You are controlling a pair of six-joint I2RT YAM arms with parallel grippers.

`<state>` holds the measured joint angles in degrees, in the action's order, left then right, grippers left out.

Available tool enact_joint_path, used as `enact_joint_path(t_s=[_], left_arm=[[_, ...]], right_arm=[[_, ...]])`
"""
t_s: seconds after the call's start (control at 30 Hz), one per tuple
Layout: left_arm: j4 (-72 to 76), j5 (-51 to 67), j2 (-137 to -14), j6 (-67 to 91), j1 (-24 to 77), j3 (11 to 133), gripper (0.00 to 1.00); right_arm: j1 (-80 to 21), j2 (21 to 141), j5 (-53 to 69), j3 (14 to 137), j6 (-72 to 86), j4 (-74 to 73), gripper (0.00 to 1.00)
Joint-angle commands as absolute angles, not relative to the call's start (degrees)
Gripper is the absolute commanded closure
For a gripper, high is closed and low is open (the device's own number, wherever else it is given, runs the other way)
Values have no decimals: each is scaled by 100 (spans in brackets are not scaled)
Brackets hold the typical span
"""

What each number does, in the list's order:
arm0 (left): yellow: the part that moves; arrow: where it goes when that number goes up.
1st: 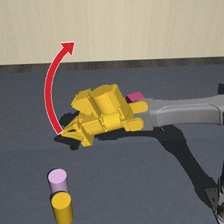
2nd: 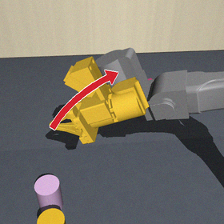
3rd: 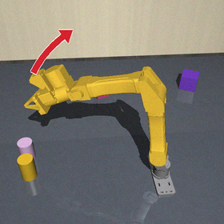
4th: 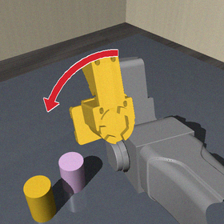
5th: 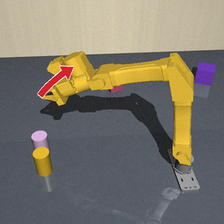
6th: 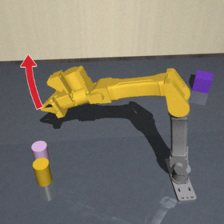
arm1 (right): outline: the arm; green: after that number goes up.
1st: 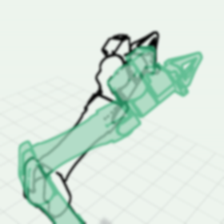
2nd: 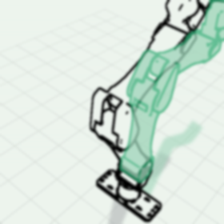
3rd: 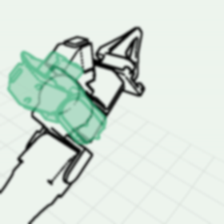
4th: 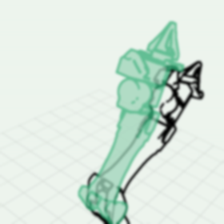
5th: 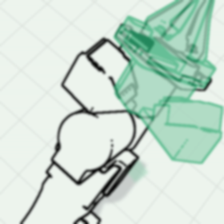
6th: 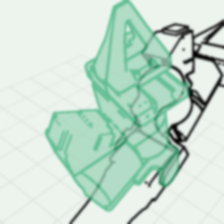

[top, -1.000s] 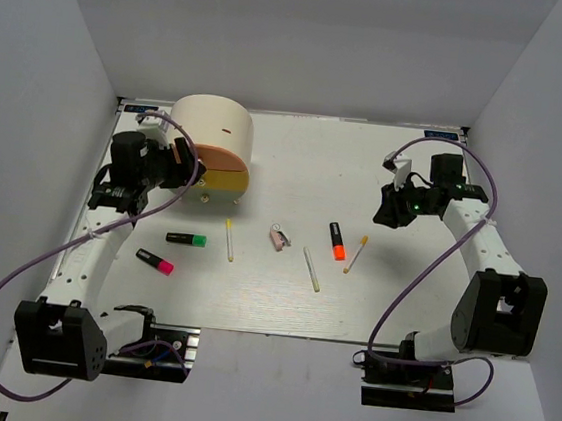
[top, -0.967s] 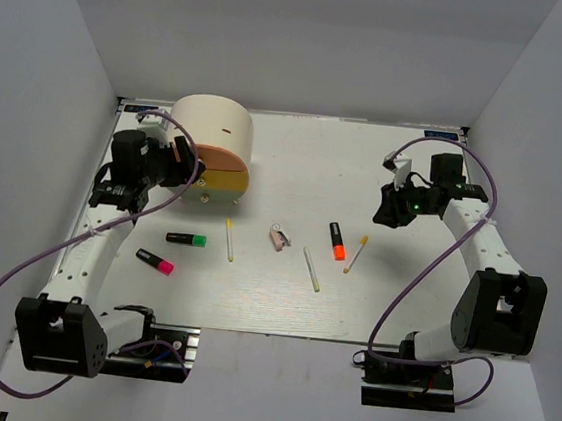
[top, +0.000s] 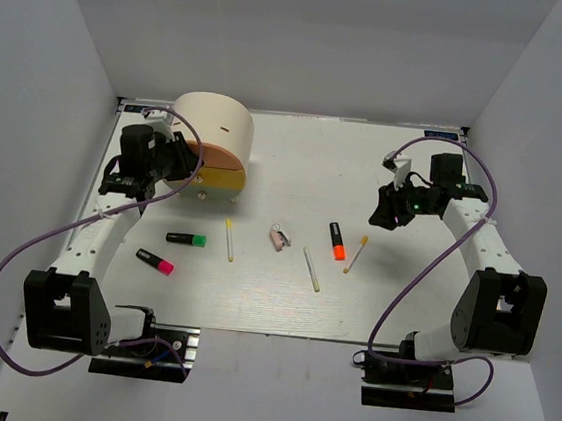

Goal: Sort the stationery into containers
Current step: Open the drawer in the storage box.

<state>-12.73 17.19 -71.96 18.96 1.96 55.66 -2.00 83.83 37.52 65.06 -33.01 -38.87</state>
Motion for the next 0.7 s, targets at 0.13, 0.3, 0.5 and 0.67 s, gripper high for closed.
enact_joint_path(t_s=[0.13, 0.3, 0.5, 0.67], left_arm=[[-1160, 1969, -6453, 1907, 176, 4915, 84], [-1354, 2092, -5907, 1907, 229, 4483, 84], [-1529, 2092, -5485, 2012, 229, 4245, 84], [-1529, 2039, -5484, 2065, 229, 4236, 24]], right_arm=[[-246, 8376, 3937, 6557, -3463, -3990, 40], [-281, 8709, 4034, 6644, -3323, -4210, 34], [-509, 8991, 3833, 6689, -2928, -4114, 32], [-887, 9272, 3044, 6732, -2347, -3841, 32]])
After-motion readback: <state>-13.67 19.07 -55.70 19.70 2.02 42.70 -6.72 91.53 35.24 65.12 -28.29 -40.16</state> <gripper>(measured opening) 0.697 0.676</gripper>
